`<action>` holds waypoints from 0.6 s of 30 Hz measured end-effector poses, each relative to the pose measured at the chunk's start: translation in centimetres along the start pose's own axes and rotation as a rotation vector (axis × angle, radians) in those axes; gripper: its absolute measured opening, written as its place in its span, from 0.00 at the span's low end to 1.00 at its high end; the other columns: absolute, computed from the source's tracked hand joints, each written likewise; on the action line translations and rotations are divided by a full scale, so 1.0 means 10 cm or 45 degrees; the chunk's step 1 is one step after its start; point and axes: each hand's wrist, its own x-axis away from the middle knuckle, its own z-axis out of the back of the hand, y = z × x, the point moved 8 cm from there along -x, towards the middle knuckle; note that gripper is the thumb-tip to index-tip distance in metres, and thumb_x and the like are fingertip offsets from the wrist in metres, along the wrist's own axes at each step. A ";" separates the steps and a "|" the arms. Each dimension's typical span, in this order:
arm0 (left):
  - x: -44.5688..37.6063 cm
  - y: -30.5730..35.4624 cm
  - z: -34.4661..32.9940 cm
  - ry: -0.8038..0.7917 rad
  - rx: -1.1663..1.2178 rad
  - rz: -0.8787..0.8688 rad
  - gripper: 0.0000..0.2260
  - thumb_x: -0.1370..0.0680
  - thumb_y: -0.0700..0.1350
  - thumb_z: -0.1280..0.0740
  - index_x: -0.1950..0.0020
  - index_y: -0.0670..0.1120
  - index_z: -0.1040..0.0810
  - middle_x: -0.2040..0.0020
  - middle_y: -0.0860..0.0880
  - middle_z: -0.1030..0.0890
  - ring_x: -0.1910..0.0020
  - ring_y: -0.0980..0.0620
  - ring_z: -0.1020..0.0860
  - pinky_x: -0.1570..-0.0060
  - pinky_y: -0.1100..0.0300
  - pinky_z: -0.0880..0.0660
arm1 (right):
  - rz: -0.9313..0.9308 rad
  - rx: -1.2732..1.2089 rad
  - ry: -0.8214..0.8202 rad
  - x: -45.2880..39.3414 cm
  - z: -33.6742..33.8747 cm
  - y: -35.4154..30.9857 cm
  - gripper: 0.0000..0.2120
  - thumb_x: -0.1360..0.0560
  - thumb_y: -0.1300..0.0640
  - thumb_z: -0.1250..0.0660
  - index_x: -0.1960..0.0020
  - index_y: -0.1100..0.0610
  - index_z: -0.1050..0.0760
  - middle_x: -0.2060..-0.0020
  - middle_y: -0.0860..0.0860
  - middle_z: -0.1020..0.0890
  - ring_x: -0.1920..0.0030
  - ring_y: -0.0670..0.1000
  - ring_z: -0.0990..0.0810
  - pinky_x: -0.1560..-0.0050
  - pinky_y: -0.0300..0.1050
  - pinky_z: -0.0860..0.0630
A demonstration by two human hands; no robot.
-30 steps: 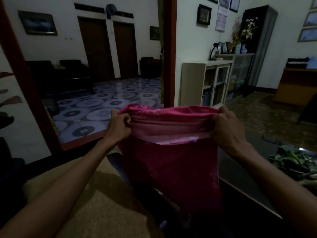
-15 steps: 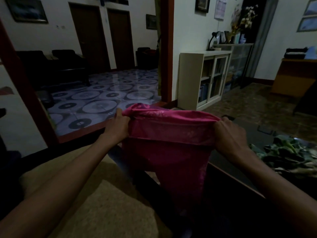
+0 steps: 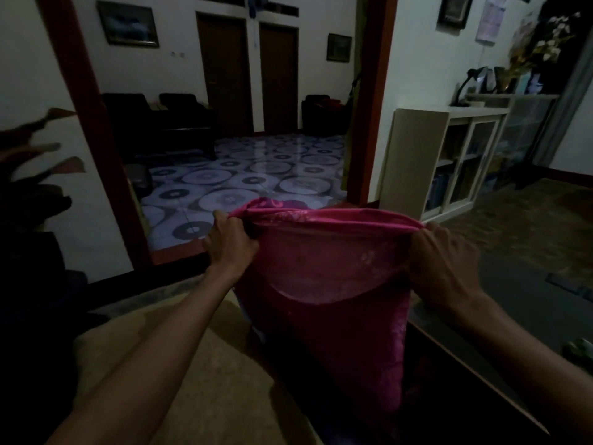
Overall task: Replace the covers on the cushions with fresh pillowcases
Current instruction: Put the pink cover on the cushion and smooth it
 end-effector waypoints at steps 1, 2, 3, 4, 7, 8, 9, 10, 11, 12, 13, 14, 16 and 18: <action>-0.07 -0.07 -0.05 0.008 -0.081 -0.044 0.09 0.23 0.45 0.31 0.47 0.40 0.21 0.36 0.38 0.31 0.44 0.34 0.24 0.44 0.40 0.28 | -0.010 0.013 -0.010 -0.06 -0.07 -0.03 0.10 0.26 0.62 0.26 0.61 0.55 0.27 0.65 0.56 0.23 0.71 0.52 0.28 0.69 0.43 0.37; -0.13 -0.14 -0.12 0.000 -0.166 -0.090 0.06 0.22 0.41 0.34 0.49 0.39 0.21 0.35 0.38 0.32 0.45 0.34 0.24 0.45 0.40 0.28 | -0.008 0.023 -0.012 -0.12 -0.14 -0.05 0.07 0.29 0.63 0.25 0.60 0.57 0.23 0.65 0.57 0.22 0.72 0.53 0.27 0.70 0.41 0.39; -0.19 -0.21 -0.19 -0.018 -0.242 -0.133 0.06 0.21 0.39 0.36 0.49 0.38 0.21 0.33 0.37 0.33 0.44 0.34 0.25 0.46 0.41 0.28 | 0.000 0.030 -0.007 -0.19 -0.23 -0.08 0.06 0.31 0.64 0.25 0.58 0.59 0.21 0.65 0.57 0.21 0.71 0.55 0.24 0.70 0.39 0.42; -0.26 -0.29 -0.27 -0.044 -0.296 -0.163 0.07 0.20 0.37 0.38 0.49 0.38 0.21 0.32 0.37 0.34 0.43 0.35 0.26 0.46 0.42 0.28 | 0.013 0.037 -0.023 -0.26 -0.35 -0.11 0.06 0.32 0.64 0.25 0.56 0.60 0.20 0.64 0.57 0.20 0.70 0.56 0.22 0.70 0.39 0.43; -0.55 -0.60 -0.38 -0.121 -0.342 -0.141 0.09 0.20 0.37 0.40 0.45 0.37 0.22 0.30 0.37 0.36 0.34 0.35 0.31 0.40 0.41 0.29 | 0.072 0.031 -0.090 -0.58 -0.75 -0.28 0.04 0.28 0.62 0.28 0.53 0.58 0.20 0.59 0.57 0.22 0.66 0.58 0.21 0.70 0.45 0.35; -0.67 -0.70 -0.36 -0.113 -0.354 -0.118 0.10 0.20 0.37 0.40 0.43 0.37 0.22 0.28 0.36 0.37 0.32 0.34 0.33 0.38 0.40 0.30 | 0.096 0.008 -0.063 -0.73 -0.83 -0.38 0.03 0.27 0.63 0.29 0.54 0.59 0.21 0.59 0.57 0.22 0.65 0.59 0.21 0.69 0.46 0.33; -0.81 -0.80 -0.28 -0.095 -0.369 -0.081 0.12 0.20 0.36 0.40 0.40 0.36 0.22 0.26 0.36 0.39 0.32 0.34 0.33 0.37 0.39 0.30 | 0.110 -0.018 -0.030 -0.91 -0.88 -0.49 0.02 0.27 0.63 0.29 0.55 0.60 0.21 0.59 0.58 0.22 0.65 0.60 0.21 0.69 0.46 0.34; -0.95 -0.88 -0.17 -0.059 -0.374 -0.035 0.13 0.21 0.36 0.39 0.38 0.36 0.23 0.24 0.35 0.41 0.31 0.33 0.33 0.36 0.39 0.31 | 0.131 -0.065 0.026 -1.09 -0.87 -0.63 0.01 0.28 0.64 0.29 0.57 0.61 0.21 0.60 0.59 0.22 0.66 0.61 0.21 0.70 0.44 0.37; -1.12 -0.98 0.00 -0.008 -0.371 0.014 0.15 0.21 0.36 0.38 0.35 0.36 0.24 0.22 0.36 0.44 0.31 0.33 0.33 0.36 0.40 0.32 | 0.157 -0.115 0.107 -1.29 -0.83 -0.79 0.03 0.27 0.65 0.29 0.59 0.61 0.21 0.61 0.60 0.23 0.68 0.60 0.22 0.70 0.41 0.42; -1.27 -1.07 0.19 0.064 -0.342 0.062 0.18 0.21 0.37 0.37 0.31 0.36 0.27 0.21 0.37 0.45 0.30 0.33 0.33 0.35 0.40 0.33 | 0.181 -0.178 0.201 -1.46 -0.75 -0.95 0.04 0.26 0.64 0.29 0.60 0.61 0.22 0.62 0.60 0.23 0.70 0.58 0.25 0.69 0.40 0.47; -1.44 -1.21 0.40 0.147 -0.282 0.117 0.22 0.20 0.38 0.37 0.26 0.36 0.33 0.21 0.38 0.46 0.31 0.33 0.32 0.34 0.41 0.33 | 0.212 -0.226 0.271 -1.63 -0.67 -1.12 0.05 0.24 0.63 0.31 0.59 0.61 0.23 0.61 0.59 0.24 0.71 0.56 0.28 0.68 0.40 0.50; -1.61 -1.39 0.64 0.244 -0.196 0.166 0.26 0.19 0.40 0.38 0.22 0.37 0.40 0.20 0.39 0.45 0.32 0.34 0.31 0.32 0.41 0.34 | 0.240 -0.264 0.331 -1.77 -0.60 -1.29 0.06 0.21 0.61 0.33 0.57 0.60 0.23 0.59 0.59 0.24 0.70 0.54 0.31 0.69 0.40 0.48; -1.79 -1.75 1.08 0.438 -0.108 0.179 0.32 0.17 0.48 0.39 0.19 0.39 0.50 0.20 0.39 0.43 0.30 0.35 0.32 0.29 0.44 0.36 | 0.271 -0.351 0.460 -1.96 -0.49 -1.59 0.06 0.19 0.58 0.36 0.53 0.59 0.23 0.55 0.58 0.25 0.68 0.52 0.34 0.68 0.44 0.42; -1.72 -2.03 1.38 0.560 -0.151 0.151 0.32 0.17 0.53 0.40 0.20 0.40 0.48 0.22 0.37 0.42 0.29 0.35 0.33 0.30 0.42 0.34 | 0.313 -0.470 0.522 -1.97 -0.53 -1.93 0.05 0.20 0.60 0.36 0.48 0.60 0.23 0.51 0.59 0.24 0.66 0.52 0.34 0.67 0.46 0.39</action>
